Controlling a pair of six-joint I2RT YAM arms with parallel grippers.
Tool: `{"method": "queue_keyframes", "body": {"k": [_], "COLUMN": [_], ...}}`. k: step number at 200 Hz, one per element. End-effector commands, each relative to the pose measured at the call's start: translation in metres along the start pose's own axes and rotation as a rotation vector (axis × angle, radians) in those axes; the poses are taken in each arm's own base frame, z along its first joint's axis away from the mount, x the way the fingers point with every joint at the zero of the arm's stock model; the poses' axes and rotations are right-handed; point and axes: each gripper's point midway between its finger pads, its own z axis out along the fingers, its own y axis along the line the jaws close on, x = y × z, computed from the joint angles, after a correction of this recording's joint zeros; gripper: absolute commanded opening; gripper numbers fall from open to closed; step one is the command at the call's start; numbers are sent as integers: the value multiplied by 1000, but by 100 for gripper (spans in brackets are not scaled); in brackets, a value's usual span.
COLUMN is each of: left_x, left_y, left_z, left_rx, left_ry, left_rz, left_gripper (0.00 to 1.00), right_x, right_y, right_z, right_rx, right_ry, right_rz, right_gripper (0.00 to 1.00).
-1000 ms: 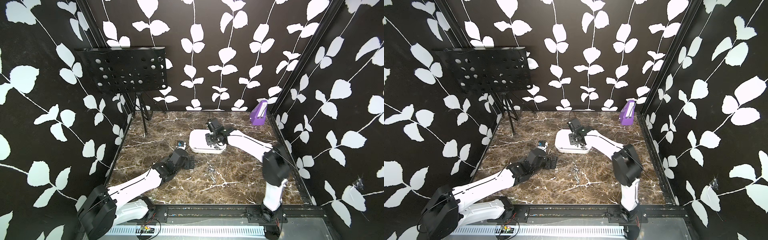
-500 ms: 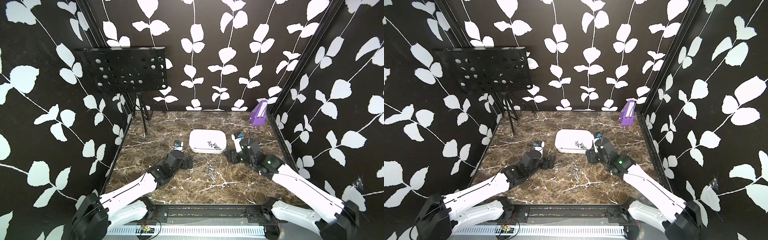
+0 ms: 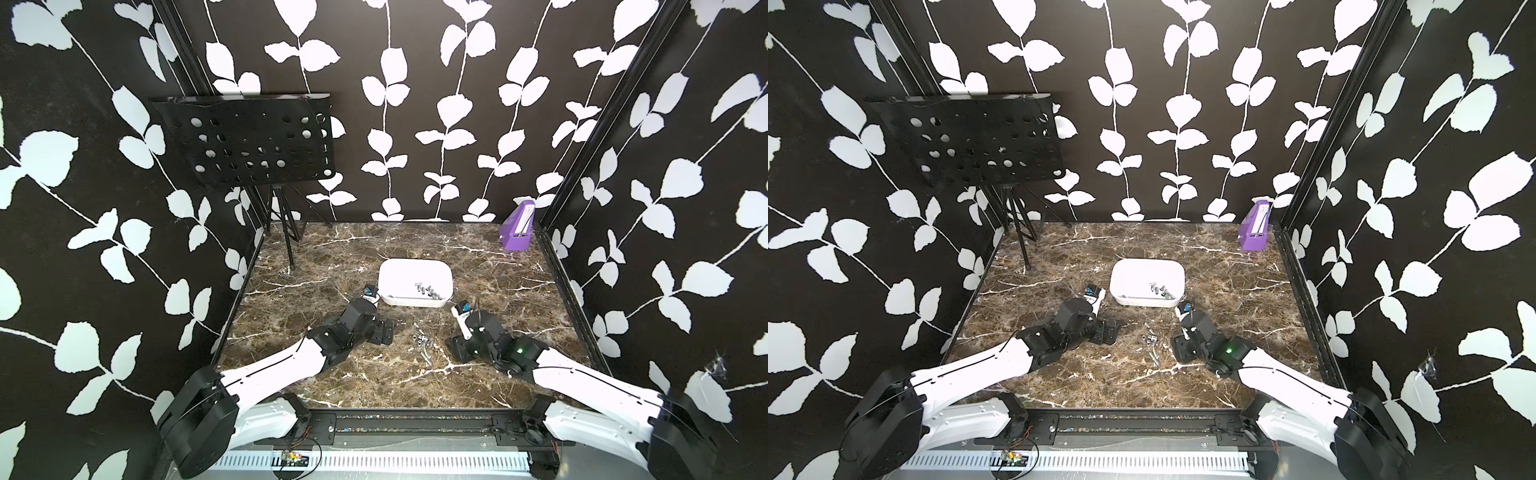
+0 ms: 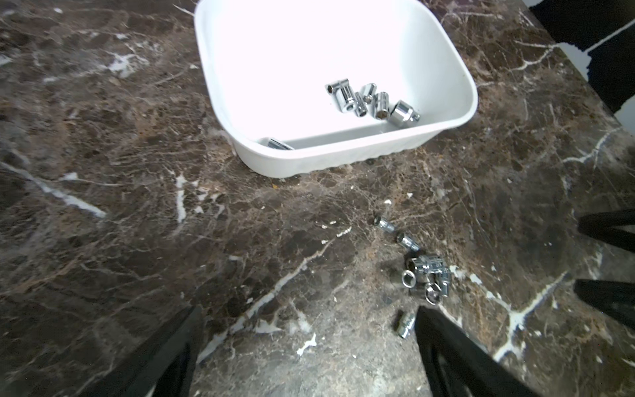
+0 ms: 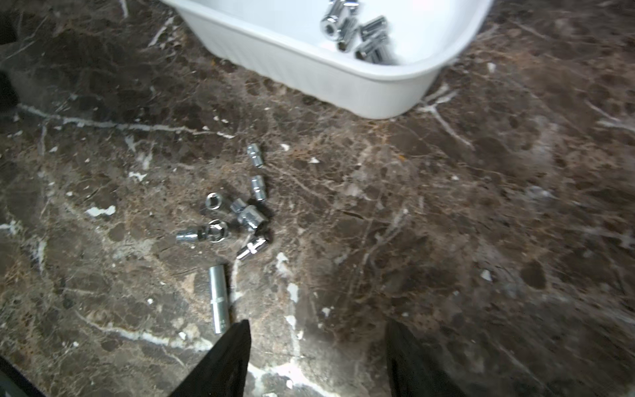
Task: Put the socket on the desktop into the storage box
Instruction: Pick up the socket head from the center of the board.
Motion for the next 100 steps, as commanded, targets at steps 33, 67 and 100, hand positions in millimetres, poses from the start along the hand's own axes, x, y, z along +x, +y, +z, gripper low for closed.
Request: {"method": "queue_keyframes", "body": {"k": [33, 67, 100], "left_x": [16, 37, 39], "left_y": [-23, -25, -18], "left_z": [6, 11, 17], "left_rx": [123, 161, 103], "left_ry": [98, 149, 195], "left_rz": [-10, -11, 39], "left_gripper": [95, 95, 94], "right_x": [1, 7, 9], "right_y": [25, 20, 24], "right_z": [27, 38, 49], "right_rx": [-17, 14, 11], "right_ry": [33, 61, 99], "right_rz": [-124, -136, -146], "right_gripper": [63, 59, 59]}}
